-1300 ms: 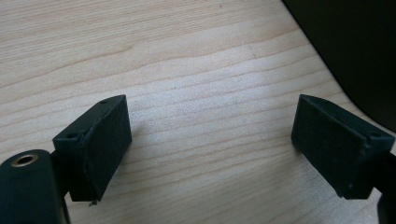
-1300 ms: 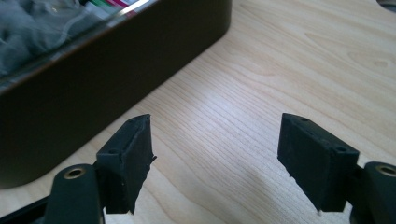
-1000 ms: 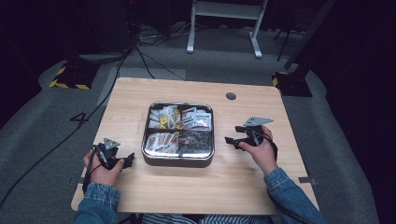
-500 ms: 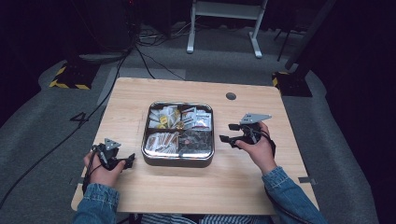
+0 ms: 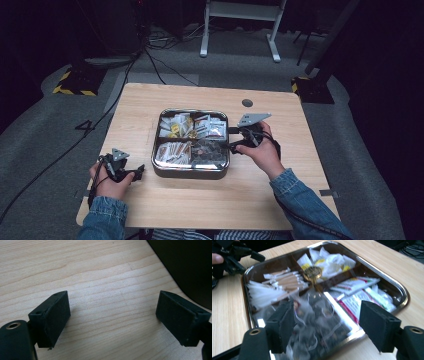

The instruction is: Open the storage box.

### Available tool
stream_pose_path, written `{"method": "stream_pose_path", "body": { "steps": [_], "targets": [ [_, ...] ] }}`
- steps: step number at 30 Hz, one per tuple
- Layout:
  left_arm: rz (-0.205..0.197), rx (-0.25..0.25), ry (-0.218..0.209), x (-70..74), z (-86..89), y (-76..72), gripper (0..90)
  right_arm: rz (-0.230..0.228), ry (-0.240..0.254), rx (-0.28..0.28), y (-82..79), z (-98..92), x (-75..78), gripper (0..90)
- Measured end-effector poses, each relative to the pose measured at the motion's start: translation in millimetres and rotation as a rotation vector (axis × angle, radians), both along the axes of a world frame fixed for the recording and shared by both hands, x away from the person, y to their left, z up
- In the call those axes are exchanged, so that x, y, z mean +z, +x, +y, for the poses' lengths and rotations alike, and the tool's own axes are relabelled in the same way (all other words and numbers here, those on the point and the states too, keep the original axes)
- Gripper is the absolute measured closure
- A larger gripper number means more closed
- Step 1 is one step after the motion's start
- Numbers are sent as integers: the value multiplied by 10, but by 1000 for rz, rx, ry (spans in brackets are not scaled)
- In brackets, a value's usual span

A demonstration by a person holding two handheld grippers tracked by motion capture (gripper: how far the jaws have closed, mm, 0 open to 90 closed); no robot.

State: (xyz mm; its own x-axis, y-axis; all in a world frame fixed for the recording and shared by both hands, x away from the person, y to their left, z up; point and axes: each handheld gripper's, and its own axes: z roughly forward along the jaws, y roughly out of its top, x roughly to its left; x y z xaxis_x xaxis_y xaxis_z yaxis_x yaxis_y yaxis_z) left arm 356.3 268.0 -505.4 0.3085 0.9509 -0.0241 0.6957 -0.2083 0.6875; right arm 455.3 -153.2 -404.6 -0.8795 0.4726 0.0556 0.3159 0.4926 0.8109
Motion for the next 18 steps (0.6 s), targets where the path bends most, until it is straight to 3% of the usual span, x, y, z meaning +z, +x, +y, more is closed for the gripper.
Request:
{"method": "stream_pose_path", "body": {
  "steps": [4,9,14,18],
  "targets": [
    [0,0,0,0,0,0,125,2,-7,11,58,174,52,276],
    [0,0,0,0,0,0,125,-8,21,8,127,330,32,268],
    [1,0,-2,0,-1,0,125,-7,5,33,183,450,22,275],
    [1,4,-3,0,-5,4,123,40,-5,46,268,576,-37,295]
  ]
}}
